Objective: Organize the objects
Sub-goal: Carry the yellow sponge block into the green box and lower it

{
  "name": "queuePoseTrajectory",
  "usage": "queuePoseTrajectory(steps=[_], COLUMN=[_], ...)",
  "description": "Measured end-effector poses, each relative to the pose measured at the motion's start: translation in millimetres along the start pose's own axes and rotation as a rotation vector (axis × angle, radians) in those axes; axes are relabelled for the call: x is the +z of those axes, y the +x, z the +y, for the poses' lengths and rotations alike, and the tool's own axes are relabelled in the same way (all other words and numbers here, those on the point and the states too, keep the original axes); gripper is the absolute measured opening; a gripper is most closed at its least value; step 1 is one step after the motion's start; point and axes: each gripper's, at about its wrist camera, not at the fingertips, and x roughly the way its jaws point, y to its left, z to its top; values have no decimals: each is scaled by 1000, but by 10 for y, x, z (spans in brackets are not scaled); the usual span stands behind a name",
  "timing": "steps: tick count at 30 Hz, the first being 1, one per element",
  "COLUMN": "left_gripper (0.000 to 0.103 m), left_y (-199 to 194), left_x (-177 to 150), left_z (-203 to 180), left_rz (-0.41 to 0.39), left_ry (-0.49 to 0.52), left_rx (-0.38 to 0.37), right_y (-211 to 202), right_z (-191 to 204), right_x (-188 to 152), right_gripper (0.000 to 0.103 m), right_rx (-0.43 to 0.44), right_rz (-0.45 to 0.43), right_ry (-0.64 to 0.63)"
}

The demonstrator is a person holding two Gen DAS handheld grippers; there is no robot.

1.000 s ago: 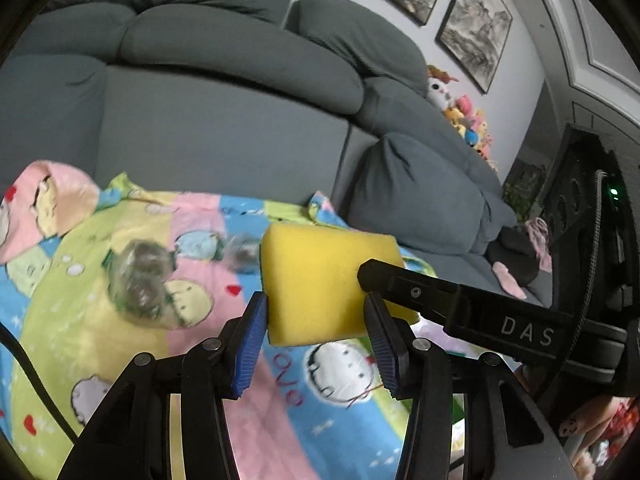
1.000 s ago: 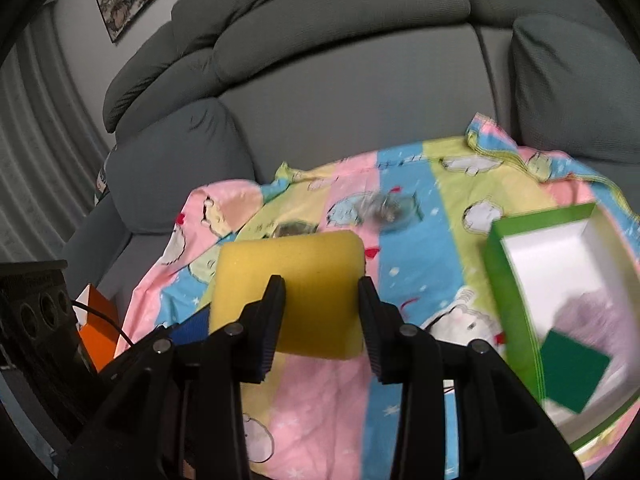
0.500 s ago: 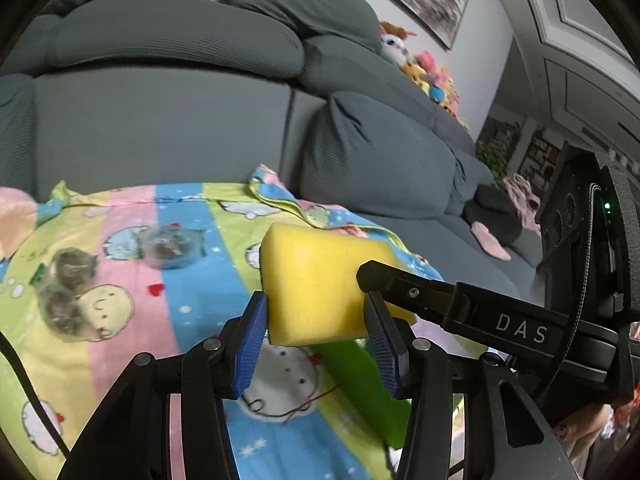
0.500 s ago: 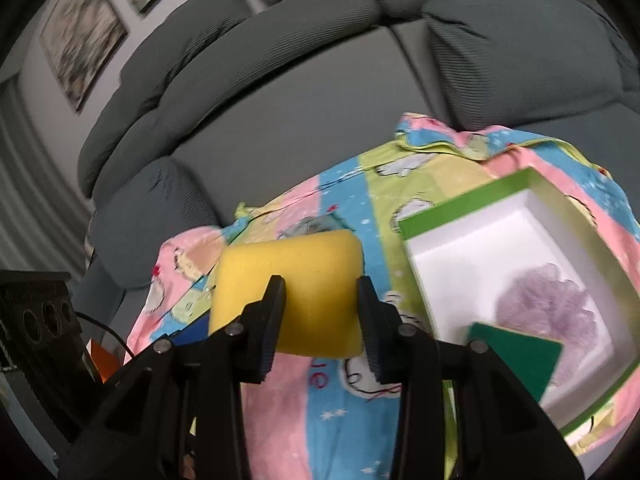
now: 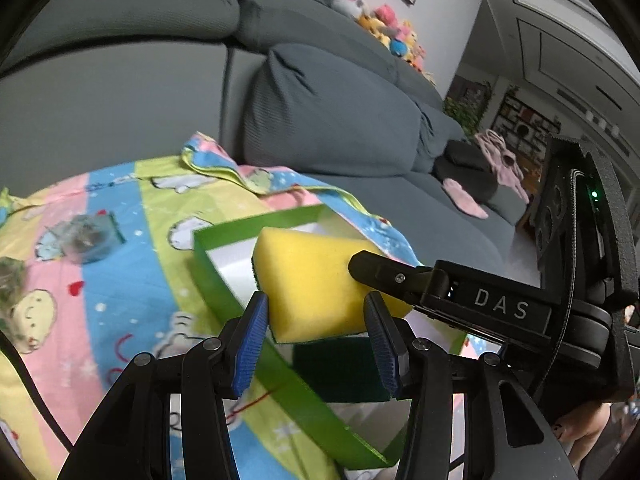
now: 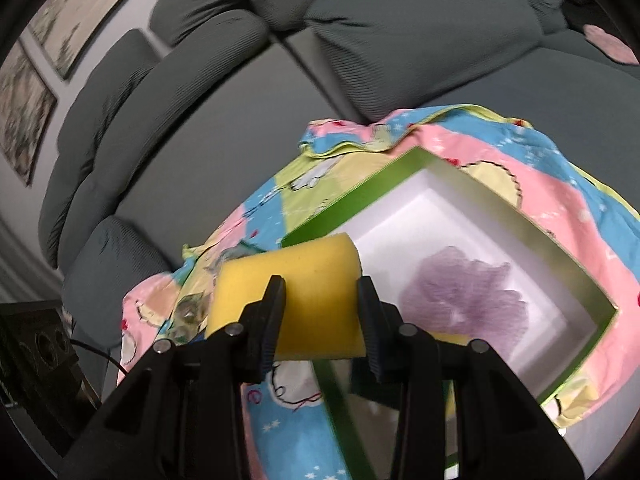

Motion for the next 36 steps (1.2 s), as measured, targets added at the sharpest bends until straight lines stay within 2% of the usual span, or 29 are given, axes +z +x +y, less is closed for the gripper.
queuePoseTrajectory(steps=[12,31,36], left_gripper=[50,50,50], left_y=[384,750,764], left_x=[-50,-164,-171], left_z=[-103,-59,-84], left_rz=[92,195,191], left_ry=[-20,-102,-94], left_rx=[-57,-122,-114], right_y=[33,205,242], right_z=[-415,-739,-803], right_x=[41,35,28], right_gripper=[38,38,38], right_rx=[-105,-193,-212], right_rz=[-1,47,58], right_ry=[106,202,223])
